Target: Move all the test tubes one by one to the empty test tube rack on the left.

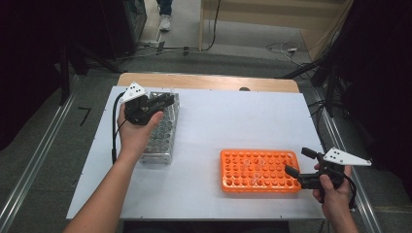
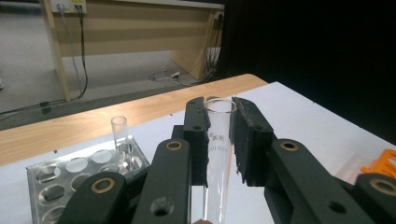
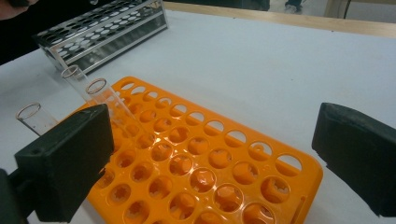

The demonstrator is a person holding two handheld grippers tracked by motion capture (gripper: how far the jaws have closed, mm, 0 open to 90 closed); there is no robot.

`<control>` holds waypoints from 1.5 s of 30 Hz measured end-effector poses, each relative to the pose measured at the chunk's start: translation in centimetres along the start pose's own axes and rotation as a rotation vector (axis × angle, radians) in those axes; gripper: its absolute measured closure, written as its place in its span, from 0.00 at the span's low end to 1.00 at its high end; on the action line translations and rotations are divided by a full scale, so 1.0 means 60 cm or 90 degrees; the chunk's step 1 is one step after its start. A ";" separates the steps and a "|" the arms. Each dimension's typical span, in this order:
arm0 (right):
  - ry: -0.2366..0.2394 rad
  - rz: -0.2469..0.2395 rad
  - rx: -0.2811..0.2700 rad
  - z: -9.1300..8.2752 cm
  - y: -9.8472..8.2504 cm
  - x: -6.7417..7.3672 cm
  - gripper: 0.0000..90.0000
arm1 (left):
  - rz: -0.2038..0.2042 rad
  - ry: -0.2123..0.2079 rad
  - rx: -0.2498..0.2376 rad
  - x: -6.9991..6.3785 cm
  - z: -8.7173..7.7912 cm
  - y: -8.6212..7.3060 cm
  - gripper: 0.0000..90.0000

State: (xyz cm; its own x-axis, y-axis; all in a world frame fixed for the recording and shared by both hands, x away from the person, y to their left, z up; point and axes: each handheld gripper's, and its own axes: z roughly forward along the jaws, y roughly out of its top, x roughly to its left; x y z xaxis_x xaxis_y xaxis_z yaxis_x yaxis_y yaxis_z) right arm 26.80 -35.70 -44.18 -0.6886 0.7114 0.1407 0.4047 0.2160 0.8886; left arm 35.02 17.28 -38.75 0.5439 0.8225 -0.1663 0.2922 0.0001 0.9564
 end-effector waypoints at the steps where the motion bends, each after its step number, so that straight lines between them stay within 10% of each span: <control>1: 0.000 0.000 0.000 0.000 0.000 0.000 0.00 | 0.000 0.001 0.000 0.002 0.002 0.002 0.85; 45: 0.005 0.017 -0.010 -0.003 -0.007 -0.011 0.00 | -0.027 0.129 0.014 0.074 0.123 0.008 0.85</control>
State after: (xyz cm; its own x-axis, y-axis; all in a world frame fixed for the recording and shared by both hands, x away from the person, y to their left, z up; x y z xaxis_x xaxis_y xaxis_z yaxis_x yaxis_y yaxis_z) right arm 26.98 -36.36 -44.58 -0.6824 0.7114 0.1681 0.4137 0.1863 0.8911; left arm 43.36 16.75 -40.77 0.3618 0.9197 -0.1524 0.3296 0.0267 0.9437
